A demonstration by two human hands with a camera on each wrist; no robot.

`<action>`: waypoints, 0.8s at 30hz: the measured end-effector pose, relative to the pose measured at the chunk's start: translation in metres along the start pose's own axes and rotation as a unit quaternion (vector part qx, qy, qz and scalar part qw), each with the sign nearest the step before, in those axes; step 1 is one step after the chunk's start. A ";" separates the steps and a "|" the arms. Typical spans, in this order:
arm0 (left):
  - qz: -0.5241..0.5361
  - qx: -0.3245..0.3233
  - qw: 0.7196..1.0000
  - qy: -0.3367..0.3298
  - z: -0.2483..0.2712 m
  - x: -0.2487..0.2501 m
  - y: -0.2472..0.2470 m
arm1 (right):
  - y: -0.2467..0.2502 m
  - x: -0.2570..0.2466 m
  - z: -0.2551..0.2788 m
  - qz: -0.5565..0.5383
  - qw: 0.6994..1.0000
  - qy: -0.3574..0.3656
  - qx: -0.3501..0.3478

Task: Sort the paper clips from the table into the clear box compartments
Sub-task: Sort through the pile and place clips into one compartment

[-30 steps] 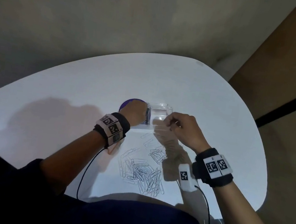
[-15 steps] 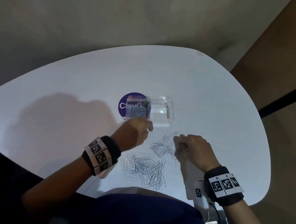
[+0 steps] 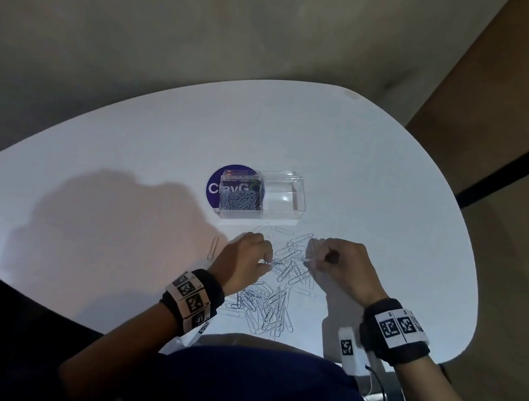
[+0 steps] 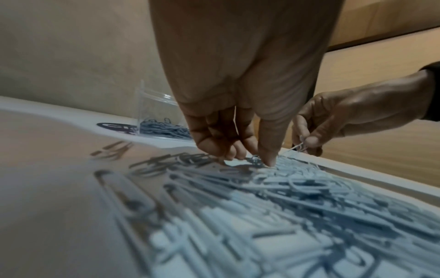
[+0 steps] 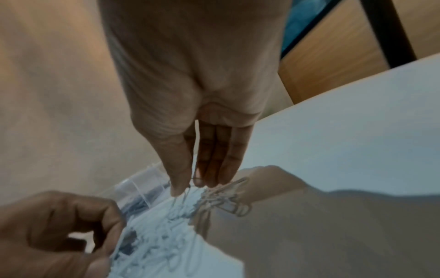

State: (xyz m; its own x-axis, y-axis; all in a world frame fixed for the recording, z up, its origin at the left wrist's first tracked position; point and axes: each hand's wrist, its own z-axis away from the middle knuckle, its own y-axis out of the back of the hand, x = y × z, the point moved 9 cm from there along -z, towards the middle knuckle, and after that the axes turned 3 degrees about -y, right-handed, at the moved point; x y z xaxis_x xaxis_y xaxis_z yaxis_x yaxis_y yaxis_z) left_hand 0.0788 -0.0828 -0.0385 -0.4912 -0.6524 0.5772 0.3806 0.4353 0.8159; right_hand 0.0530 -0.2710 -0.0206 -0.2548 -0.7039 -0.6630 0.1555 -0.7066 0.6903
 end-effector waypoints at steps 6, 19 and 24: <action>0.154 -0.004 0.986 0.062 0.010 -0.014 0.015 | -0.005 -0.009 -0.001 -0.205 0.978 -0.021 -0.038; 0.197 0.013 0.965 0.174 0.033 -0.054 0.029 | -0.022 -0.009 -0.001 -0.281 0.952 -0.044 -0.110; 0.383 -0.012 0.895 0.227 0.041 -0.055 0.019 | -0.013 0.005 -0.004 -0.332 0.937 -0.088 -0.064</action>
State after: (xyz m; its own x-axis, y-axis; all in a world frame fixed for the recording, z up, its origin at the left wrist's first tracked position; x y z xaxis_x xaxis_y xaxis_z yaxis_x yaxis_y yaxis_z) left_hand 0.0806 -0.0133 -0.0538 0.2889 -0.3559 0.8888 0.4890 0.8530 0.1826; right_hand 0.0533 -0.2656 -0.0336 -0.4872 -0.0920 -0.8684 0.0168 -0.9952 0.0960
